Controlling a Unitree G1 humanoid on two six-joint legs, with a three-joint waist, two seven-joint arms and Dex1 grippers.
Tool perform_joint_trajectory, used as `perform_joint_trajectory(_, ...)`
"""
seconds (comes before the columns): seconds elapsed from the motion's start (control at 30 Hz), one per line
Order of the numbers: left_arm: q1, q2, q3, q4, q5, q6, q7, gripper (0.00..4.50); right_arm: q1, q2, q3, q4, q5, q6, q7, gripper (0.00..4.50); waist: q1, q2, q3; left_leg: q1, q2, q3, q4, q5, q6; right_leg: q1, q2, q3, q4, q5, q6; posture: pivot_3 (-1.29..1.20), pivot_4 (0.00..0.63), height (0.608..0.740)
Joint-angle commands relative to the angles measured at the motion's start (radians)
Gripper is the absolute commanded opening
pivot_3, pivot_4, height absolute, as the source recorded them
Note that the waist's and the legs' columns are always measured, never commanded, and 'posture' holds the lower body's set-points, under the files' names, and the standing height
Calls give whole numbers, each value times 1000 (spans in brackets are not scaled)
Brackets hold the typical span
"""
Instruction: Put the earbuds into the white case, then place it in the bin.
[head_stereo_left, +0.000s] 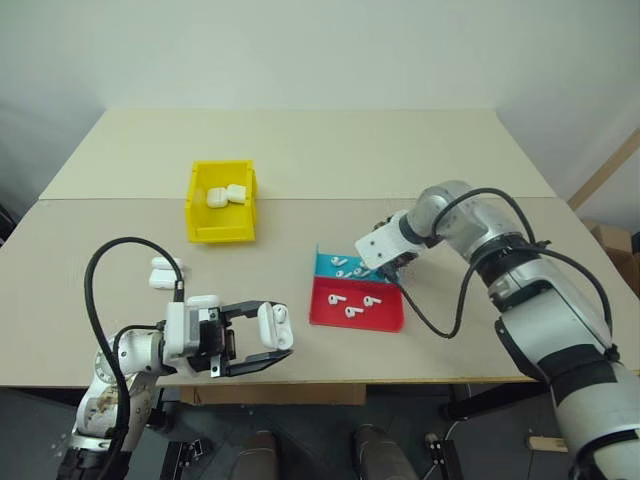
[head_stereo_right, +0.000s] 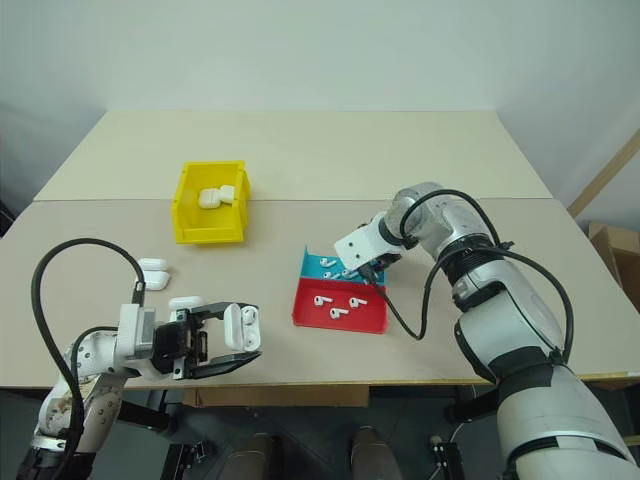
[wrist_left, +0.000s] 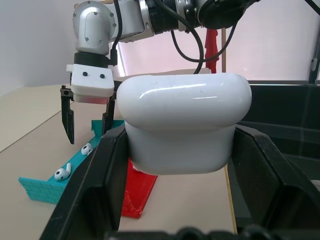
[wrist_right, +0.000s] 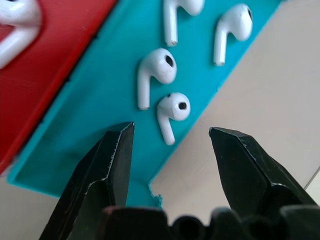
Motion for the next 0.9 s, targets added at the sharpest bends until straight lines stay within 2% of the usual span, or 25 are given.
perform_joint_trajectory(0.03,-10,-1,2,-17,-4,-27,2,2783,-62,-3,-6,38,-9,-74,7,2992,0,0,0,0,0,0,0,0,0,0,0,0,0,0,0,0,150,740)
perform_joint_trajectory(0.3,-2,3,1,-20,-1,-28,5,2783,-168,52,32,177,-79,-185,4,2992,-2,2,1,1,0,0,-2,0,0,0,0,0,0,0,0,0,150,740)
perform_joint_trajectory(0.53,6,5,1,-29,0,-26,13,2783,-249,134,83,256,-144,-185,40,2992,-3,4,2,2,0,0,-4,0,-1,-1,0,1,1,0,0,0,150,740)
perform_joint_trajectory(0.9,28,3,0,-49,5,-29,32,2783,-272,178,95,304,-184,-181,50,2992,-2,4,3,2,0,0,-4,1,-1,-1,0,1,2,0,-1,0,150,740)
